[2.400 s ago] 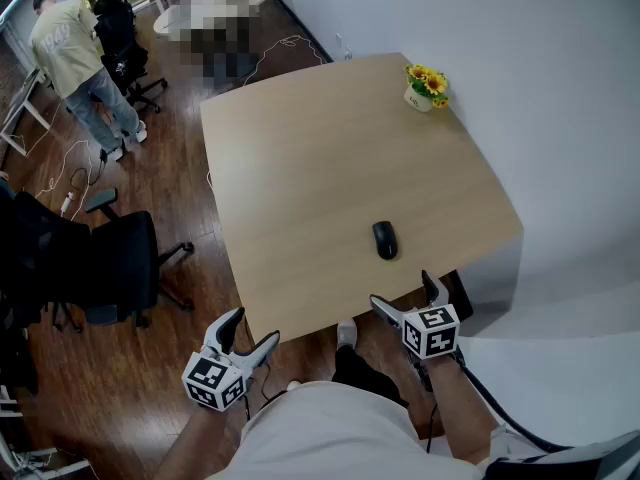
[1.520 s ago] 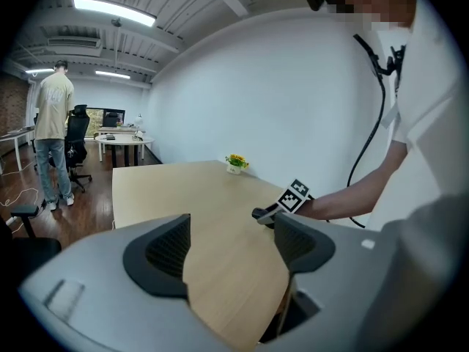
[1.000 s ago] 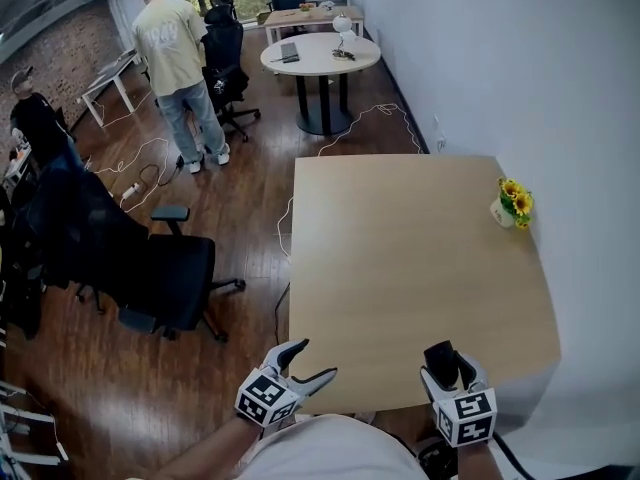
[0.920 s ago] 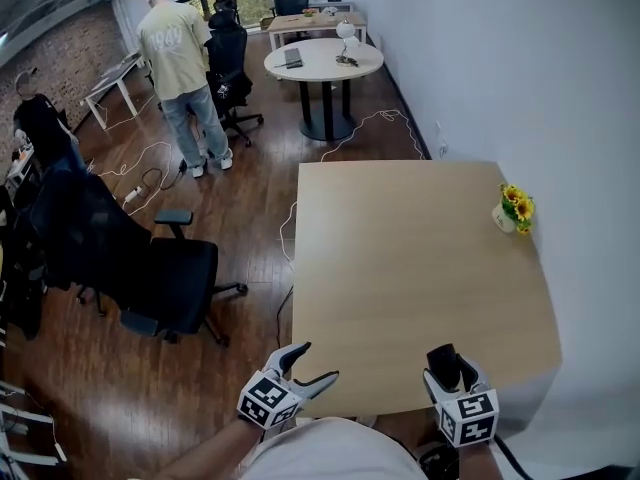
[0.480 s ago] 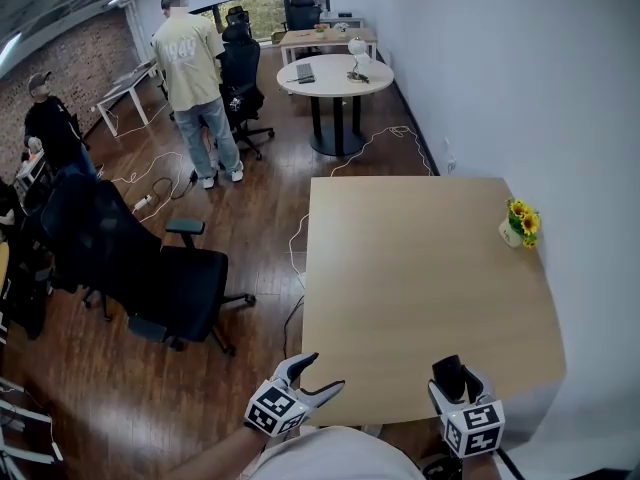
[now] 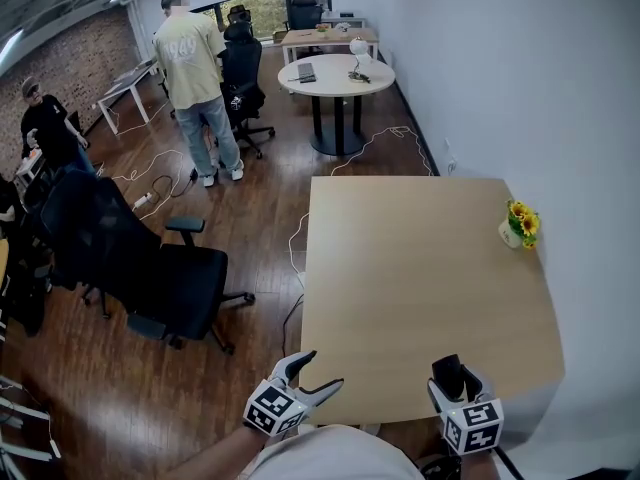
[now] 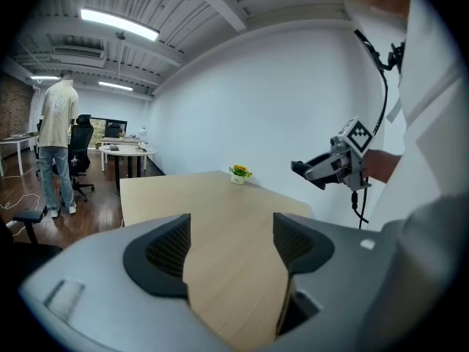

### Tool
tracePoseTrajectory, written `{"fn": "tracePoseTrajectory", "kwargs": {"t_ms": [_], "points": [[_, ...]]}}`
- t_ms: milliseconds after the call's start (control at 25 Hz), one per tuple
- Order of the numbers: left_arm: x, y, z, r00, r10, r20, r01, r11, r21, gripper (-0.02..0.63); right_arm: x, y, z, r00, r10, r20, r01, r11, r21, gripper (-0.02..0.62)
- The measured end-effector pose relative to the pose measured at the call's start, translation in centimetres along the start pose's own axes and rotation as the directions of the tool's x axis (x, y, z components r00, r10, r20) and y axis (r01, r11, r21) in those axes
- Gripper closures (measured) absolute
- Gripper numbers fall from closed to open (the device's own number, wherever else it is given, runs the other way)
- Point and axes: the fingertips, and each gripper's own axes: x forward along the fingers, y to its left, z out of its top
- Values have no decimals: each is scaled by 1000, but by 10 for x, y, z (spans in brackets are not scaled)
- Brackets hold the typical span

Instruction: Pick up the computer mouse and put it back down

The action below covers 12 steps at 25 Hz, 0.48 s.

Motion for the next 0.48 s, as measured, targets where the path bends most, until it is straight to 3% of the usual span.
{"fn": "tracePoseTrajectory", "kwargs": {"t_ms": [240,480], "points": [[-4,-1,0,1000,13,-7,-13,1000,-11,279,48,-37,-36,998,-31,-55,36,993,109,305],[-11,-1,-6,999,45,-29,-46,999,-24,279,156,-107,-137,967,-138,-216,198,937,288,305]]}}
